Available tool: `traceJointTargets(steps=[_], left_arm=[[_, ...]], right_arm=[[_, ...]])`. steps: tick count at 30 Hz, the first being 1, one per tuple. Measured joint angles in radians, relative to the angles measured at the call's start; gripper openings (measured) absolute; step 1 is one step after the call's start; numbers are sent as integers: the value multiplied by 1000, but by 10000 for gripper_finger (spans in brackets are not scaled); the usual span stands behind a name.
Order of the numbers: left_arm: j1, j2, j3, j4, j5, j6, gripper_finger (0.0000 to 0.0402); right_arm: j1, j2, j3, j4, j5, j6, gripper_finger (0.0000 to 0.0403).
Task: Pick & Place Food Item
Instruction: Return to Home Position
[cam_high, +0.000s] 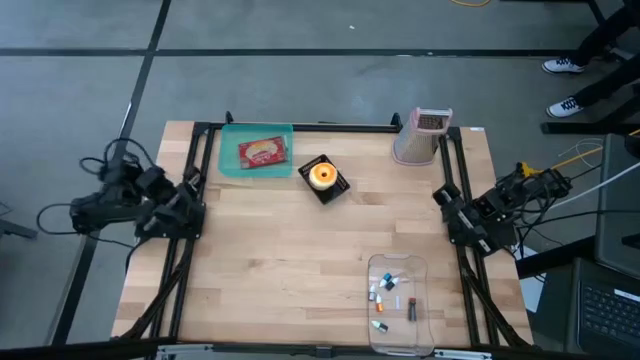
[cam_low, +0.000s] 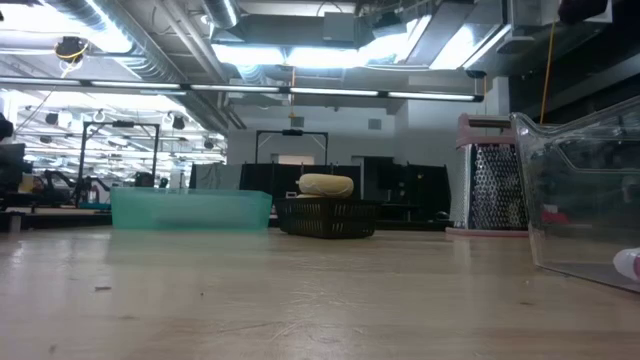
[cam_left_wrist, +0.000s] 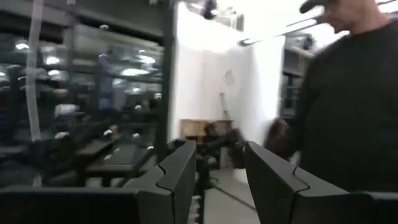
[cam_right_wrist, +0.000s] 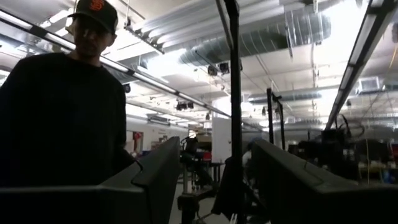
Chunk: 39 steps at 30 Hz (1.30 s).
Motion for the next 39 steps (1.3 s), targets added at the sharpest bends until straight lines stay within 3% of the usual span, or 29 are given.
traceJointTargets(steps=[5,14,21,26,30,34,39], left_arm=[[0,0,-132,44,-48,-1,132],[-1,-2,-405,360,-72,-116,136],[5,-2,-419,155,-213,-11,134],[12,4,-419,-18,-501,48,138],[12,29,-419,-41,-640,174,144],[12,86,-419,-44,-645,310,145],[6,171,-419,-45,-645,295,144]], right_arm=[[-2,-4,-52,-6,-6,24,199],[-2,-5,-51,-145,-15,26,199],[-2,-4,-51,-210,-17,26,199],[-2,-4,-51,-328,-11,52,199],[-2,-4,-50,-468,-17,55,199],[-2,-3,-50,-581,-24,91,199],[0,29,-49,-587,-51,19,199]])
